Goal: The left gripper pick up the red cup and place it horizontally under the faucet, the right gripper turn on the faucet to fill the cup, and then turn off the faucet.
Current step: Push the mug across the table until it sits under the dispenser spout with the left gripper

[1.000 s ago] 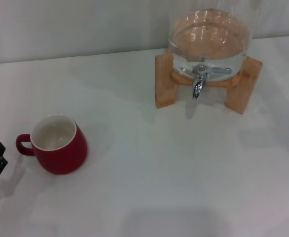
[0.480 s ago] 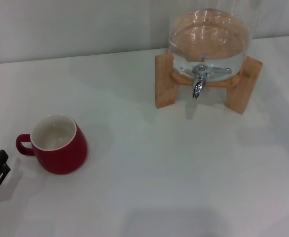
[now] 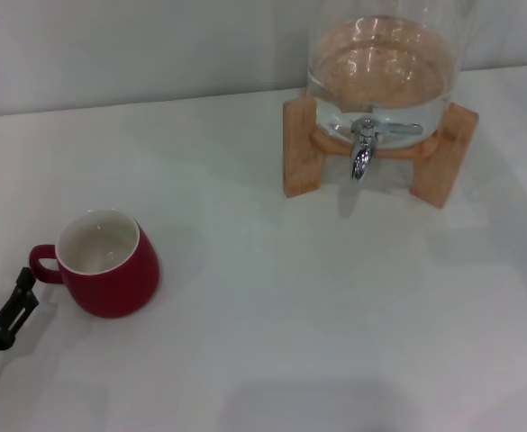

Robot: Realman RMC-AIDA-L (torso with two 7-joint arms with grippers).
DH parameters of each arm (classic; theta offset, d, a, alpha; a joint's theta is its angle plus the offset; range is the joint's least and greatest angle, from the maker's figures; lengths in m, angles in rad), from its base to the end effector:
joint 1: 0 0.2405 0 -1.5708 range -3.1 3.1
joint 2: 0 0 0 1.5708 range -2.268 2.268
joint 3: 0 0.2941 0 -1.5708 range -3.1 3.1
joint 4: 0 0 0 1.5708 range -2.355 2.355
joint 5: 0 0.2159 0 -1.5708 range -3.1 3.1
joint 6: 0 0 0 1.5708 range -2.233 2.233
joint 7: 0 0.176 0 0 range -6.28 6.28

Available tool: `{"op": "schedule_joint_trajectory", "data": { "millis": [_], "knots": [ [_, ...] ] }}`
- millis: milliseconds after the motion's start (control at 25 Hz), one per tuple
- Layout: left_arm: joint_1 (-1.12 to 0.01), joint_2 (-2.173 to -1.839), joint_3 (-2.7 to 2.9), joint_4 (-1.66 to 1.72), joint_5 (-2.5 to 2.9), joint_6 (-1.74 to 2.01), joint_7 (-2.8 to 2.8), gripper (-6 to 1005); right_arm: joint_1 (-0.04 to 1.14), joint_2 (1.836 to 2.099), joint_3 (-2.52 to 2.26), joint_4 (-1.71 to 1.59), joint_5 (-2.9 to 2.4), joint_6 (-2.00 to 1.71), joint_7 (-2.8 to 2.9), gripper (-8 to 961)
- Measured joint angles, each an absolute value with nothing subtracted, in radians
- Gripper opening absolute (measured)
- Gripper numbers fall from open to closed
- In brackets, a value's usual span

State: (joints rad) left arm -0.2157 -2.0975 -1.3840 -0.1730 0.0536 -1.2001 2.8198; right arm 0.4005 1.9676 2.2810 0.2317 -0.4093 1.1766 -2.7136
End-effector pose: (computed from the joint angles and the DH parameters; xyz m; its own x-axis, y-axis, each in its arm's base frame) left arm -0.3901 0.2945 -0.0727 0.7173 0.1031 0.6891 0.6802 -0.3183 -0.6603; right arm 0.4078 0.3915 0.1146 0.6803 0.2287 -0.6964 -0.7264 0.0829 -0.6823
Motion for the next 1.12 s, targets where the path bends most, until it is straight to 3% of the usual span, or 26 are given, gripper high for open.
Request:
{"op": "schedule_joint_trajectory", "data": {
  "millis": [1120],
  "knots": [
    [-0.283, -2.092, -1.374, -0.175, 0.093, -1.091, 2.823, 876, 0.399, 1.974, 2.281, 0.232, -0.409, 1.186, -2.714, 619]
  ]
}}
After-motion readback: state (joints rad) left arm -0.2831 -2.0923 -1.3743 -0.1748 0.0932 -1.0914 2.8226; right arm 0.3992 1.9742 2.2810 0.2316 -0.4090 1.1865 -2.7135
